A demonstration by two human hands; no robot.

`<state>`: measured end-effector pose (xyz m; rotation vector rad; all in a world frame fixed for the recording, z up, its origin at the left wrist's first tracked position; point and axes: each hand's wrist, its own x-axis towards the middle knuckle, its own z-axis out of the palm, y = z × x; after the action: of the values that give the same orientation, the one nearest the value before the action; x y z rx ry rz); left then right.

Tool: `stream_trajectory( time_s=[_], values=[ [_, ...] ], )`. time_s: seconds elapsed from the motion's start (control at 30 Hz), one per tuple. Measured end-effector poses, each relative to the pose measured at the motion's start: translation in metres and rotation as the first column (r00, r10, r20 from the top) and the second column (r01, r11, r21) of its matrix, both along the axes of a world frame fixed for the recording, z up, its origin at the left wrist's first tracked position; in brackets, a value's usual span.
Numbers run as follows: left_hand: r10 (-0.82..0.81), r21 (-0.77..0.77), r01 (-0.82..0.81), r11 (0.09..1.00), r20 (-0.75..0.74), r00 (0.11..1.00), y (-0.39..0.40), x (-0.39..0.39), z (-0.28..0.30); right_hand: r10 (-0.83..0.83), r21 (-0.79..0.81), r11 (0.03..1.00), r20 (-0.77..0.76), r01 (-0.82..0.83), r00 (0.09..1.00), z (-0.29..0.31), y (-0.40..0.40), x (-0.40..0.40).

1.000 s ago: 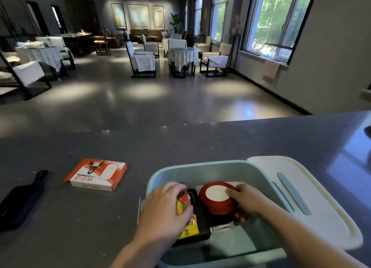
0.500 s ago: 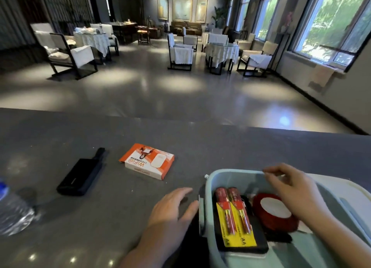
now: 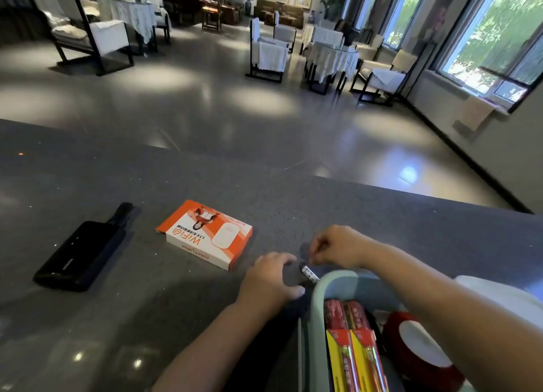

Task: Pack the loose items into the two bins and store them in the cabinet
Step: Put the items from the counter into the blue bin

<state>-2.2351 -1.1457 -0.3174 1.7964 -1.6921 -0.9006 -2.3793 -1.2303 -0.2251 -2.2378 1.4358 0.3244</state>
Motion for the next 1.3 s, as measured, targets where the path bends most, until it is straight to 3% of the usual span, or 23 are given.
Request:
stream_trajectory(
  time_s=[0.07, 0.13, 0.2, 0.27, 0.43, 0.5, 0.6, 0.7, 0.8, 0.93, 1.07, 1.17, 1.3],
  values=[
    [-0.031, -0.013, 0.034, 0.999, 0.159, 0.987, -0.013, -0.009, -0.012, 0.162, 0.151, 0.98, -0.241, -0.128, 0.957, -0.005, -0.007, 0.018],
    [-0.001, -0.089, 0.02, 0.996, 0.208, 0.978, -0.019, -0.015, -0.022, 0.283, 0.277, 0.944, -0.414, -0.176, 0.865, -0.012, -0.011, 0.032],
    [0.028, -0.17, 0.007, 0.985, 0.203, 0.979, -0.021, -0.018, -0.028, 0.327, 0.285, 0.936, -0.488, -0.207, 0.809, -0.019, -0.017, 0.039],
    [0.046, -0.22, -0.002, 0.976, 0.195, 0.98, -0.022, -0.017, -0.031, 0.305, 0.273, 0.944, -0.496, -0.188, 0.813, -0.026, -0.022, 0.04],
    [0.048, -0.219, -0.02, 0.976, 0.124, 0.991, -0.02, -0.016, -0.03, 0.214, 0.294, 0.952, -0.419, -0.091, 0.882, -0.024, -0.022, 0.038],
    [0.06, -0.196, -0.047, 0.979, 0.062, 0.996, -0.017, -0.012, -0.023, 0.109, 0.155, 0.986, -0.324, -0.061, 0.94, -0.012, -0.019, 0.03],
    [0.1, -0.173, -0.111, 0.979, -0.075, 0.992, -0.008, -0.004, -0.002, -0.091, -0.162, 0.983, 0.006, 0.09, 0.996, 0.013, -0.012, 0.005],
    [0.143, -0.157, -0.172, 0.972, -0.181, 0.973, 0.01, -0.003, 0.038, -0.156, -0.185, 0.957, 0.317, 0.222, 0.936, 0.043, 0.015, -0.036],
    [0.075, -0.206, -0.121, 0.971, -0.218, 0.973, 0.035, -0.016, 0.078, -0.195, -0.113, 0.954, 0.467, 0.277, 0.863, 0.07, 0.053, -0.085],
    [-0.035, -0.268, -0.003, 0.963, -0.136, 0.99, 0.077, -0.052, 0.107, -0.277, -0.048, 0.94, 0.476, 0.339, 0.835, 0.074, 0.095, -0.142],
    [-0.108, -0.274, 0.119, 0.954, 0.055, 0.993, 0.104, -0.085, 0.099, -0.356, -0.122, 0.902, 0.33, 0.414, 0.874, 0.044, 0.119, -0.174],
    [-0.088, -0.282, 0.141, 0.949, 0.192, 0.977, 0.111, -0.093, 0.09, -0.402, -0.161, 0.877, 0.271, 0.453, 0.875, 0.017, 0.124, -0.179],
    [-0.048, -0.323, 0.126, 0.938, 0.238, 0.97, 0.118, -0.088, 0.082, -0.384, -0.176, 0.886, 0.244, 0.43, 0.891, -0.006, 0.12, -0.157]
  ],
)
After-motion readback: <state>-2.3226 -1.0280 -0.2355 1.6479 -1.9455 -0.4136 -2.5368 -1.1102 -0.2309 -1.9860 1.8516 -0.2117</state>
